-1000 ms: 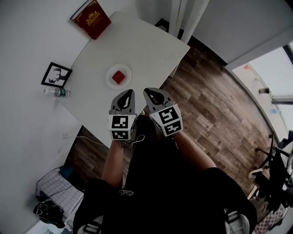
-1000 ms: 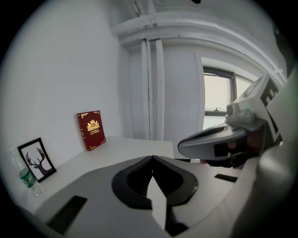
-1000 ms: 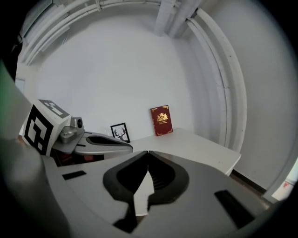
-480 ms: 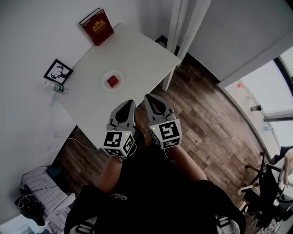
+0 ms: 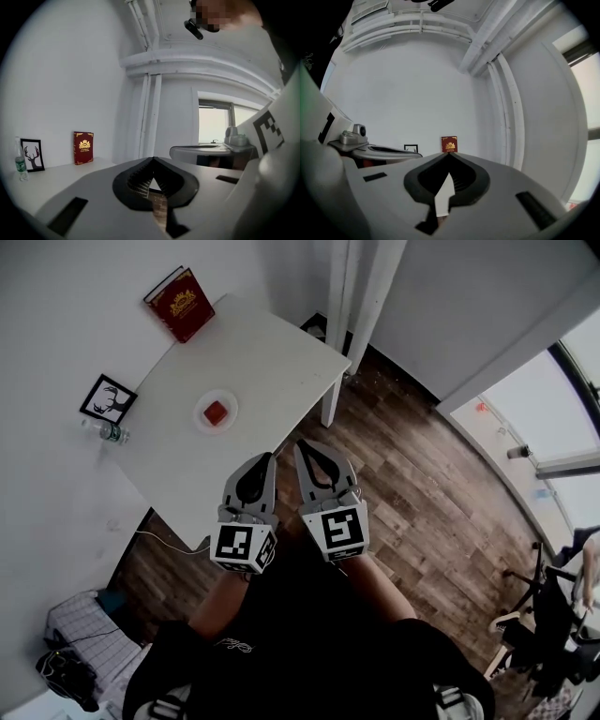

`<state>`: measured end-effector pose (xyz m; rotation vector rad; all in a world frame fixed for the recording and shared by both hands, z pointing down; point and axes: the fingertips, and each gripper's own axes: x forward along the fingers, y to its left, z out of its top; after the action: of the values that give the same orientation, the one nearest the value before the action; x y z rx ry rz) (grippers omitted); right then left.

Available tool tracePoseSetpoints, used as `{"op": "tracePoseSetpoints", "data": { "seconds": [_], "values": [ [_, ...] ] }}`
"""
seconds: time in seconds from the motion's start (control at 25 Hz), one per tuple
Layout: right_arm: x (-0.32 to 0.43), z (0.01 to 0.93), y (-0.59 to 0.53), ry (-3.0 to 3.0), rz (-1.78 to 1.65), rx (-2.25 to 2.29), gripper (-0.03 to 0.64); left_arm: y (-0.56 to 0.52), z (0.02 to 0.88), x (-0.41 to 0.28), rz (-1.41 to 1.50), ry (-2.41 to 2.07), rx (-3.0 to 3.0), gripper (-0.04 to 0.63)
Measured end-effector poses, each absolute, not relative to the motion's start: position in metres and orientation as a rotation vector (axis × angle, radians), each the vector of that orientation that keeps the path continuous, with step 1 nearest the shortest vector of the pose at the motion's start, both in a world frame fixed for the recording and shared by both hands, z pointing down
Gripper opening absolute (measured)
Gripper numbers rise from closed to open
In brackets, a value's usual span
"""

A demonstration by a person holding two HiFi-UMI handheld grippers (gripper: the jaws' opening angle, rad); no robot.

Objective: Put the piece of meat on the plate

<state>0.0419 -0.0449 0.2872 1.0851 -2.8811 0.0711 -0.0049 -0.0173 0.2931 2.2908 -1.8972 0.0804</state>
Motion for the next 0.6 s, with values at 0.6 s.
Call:
{"op": "tracePoseSetpoints", "data": {
  "seconds": [0.6],
  "values": [
    [0.029,0.280,-0.047,-2.910,0.045,1.044,0.021,-0.022,0.284,-0.013,0.117,-1.904,2.346,0.002]
  ]
}}
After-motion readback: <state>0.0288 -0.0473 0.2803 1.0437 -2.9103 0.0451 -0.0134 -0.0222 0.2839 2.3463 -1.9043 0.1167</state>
